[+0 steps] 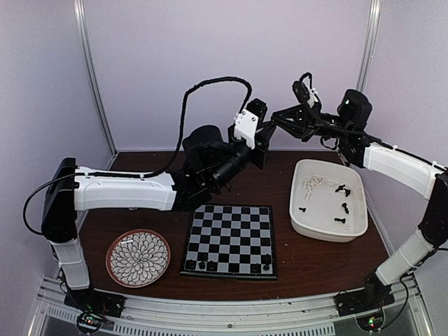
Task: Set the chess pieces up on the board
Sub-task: Pass from the right arm to the left, then place the pawn at h7.
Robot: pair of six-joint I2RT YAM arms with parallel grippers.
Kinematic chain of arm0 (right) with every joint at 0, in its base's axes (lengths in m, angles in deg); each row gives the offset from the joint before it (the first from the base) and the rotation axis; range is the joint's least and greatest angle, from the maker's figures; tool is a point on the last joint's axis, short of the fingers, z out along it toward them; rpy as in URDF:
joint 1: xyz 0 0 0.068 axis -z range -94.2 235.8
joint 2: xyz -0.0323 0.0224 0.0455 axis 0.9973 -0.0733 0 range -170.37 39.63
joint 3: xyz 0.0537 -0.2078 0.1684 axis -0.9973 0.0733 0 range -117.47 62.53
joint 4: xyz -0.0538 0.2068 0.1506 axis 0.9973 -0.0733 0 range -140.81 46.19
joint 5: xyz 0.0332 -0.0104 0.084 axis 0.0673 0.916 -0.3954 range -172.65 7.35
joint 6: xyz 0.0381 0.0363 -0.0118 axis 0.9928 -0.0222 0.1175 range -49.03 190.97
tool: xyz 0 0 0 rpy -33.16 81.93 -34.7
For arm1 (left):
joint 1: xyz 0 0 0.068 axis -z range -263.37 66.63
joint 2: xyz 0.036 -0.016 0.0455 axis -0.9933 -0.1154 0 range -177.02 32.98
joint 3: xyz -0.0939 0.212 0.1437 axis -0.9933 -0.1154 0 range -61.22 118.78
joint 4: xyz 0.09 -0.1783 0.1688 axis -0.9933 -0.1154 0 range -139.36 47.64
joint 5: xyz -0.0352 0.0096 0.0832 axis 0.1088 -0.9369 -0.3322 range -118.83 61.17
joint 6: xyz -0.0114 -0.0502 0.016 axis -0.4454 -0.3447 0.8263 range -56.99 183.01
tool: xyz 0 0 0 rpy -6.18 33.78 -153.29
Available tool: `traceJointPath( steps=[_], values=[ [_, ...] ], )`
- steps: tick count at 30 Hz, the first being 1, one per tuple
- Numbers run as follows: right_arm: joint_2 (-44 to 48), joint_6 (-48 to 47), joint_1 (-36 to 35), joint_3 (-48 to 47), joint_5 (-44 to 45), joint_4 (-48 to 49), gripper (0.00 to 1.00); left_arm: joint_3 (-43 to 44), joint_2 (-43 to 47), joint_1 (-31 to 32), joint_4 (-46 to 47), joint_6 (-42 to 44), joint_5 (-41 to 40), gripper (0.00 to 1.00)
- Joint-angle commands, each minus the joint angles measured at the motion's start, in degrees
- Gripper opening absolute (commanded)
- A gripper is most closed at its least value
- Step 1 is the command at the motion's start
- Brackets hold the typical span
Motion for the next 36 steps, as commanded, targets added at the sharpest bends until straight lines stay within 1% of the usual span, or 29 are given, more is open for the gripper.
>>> traceJointPath(
  steps=[1, 4, 6, 7, 10, 13, 14, 16, 18, 20, 22, 23, 24, 25, 27, 28, 29, 30, 31, 32, 36],
  values=[
    [0.46, -3.18, -0.98, 0.49, -0.8, -2.55, 0.11, 2.15, -0.31, -0.17, 2.73, -0.12, 0.58, 0.1],
    [0.54, -4.93, -0.98, 0.65, -0.83, -4.09, 0.12, 2.51, 0.32, -0.11, 1.05, -1.01, 1.43, 0.06],
    [0.44, -5.45, -0.91, 0.55, -1.09, -4.33, 0.14, 2.33, 1.02, -0.15, 0.16, -1.8, 1.68, 0.05],
    [0.44, -5.54, -0.79, 0.41, -1.25, -4.36, 0.18, 2.16, 1.46, -0.17, -0.42, -2.22, 1.7, 0.04],
    [0.64, -5.52, 0.52, -1.19, -2.96, -3.79, 0.36, 1.28, 3.16, -0.1, -3.35, -3.53, 1.62, 0.02],
    [1.75, -4.46, 4.2, -3.25, -5.46, -3.07, 0.45, -0.24, 6.73, -0.23, -11.47, -4.9, 1.6, 0.01],
    [2.16, -4.65, 5.9, -3.66, -6.21, -3.81, 0.48, -0.36, 8.32, -0.41, -16.31, -5.32, 1.73, 0.01],
    [3.01, -6.79, 9.47, -3.69, -7.97, -6.5, 0.51, -0.31, 11.52, -1.45, -27.1, -9.08, 2.91, 0.01],
    [3.93, -12.44, 13.03, -2.95, -9.27, -12.35, 0.52, 1.88, 13.72, -3.3, -40.67, -13.01, 5.33, 0.0],
    [4.61, -22.9, 15.53, -3.28, -8.93, -24.06, 0.53, 6.52, 14.22, -6.09, -56.77, -17.06, 10.58, 0.0],
    [4.67, -36.67, 17.04, -5.54, -7.07, -40.43, 0.53, 12.62, 12.84, -10.24, -72.05, -20.64, 18.64, 0.0],
    [4.66, -45.74, 17.39, -6.9, -5.56, -50.34, 0.53, 15.65, 11.7, -12.05, -78.64, -21.47, 22.92, 0.0],
    [4.73, -51.46, 17.47, -8.22, -3.32, -56.52, 0.53, 18.71, 10.0, -13.59, -85.98, -21.67, 27.24, 0.0],
    [4.82, -55.66, 17.47, -9.23, -1.41, -60.55, 0.54, 22.17, 8.15, -14.86, -92.75, -21.62, 30.38, 0.0],
    [4.92, -60.28, 17.48, -10.43, 1.28, -65.02, 0.54, 26.96, 4.9, -16.21, -105.85, -19.69, 34.39, 0.0],
    [4.79, -61.95, 17.41, -10.77, 2.56, -66.71, 0.54, 29.1, 3.5, -16.32, -110.58, -18.3, 35.2, 0.0],
    [4.75, -62.97, 17.39, -10.89, 3.46, -67.69, 0.54, 30.51, 2.19, -16.31, -113.4, -16.94, 35.14, 0.0],
    [4.79, -63.48, 17.39, -10.67, 4.0, -67.99, 0.54, 31.77, 0.67, -16.39, -118.21, -15.87, 35.0, 0.0],
    [4.89, -63.61, 17.39, -10.3, 4.3, -68.03, 0.54, 32.5, -0.13, -16.37, -121.04, -14.81, 35.0, 0.0],
    [4.99, -63.61, 17.39, -10.01, 4.46, -67.89, 0.54, 32.76, -0.65, -16.35, -123.08, -13.98, 35.17, 0.0],
    [5.46, -63.12, 17.15, -8.32, 4.16, -66.79, 0.54, 29.0, -0.63, -16.35, -126.15, -12.32, 34.31, 0.0]
  ],
)
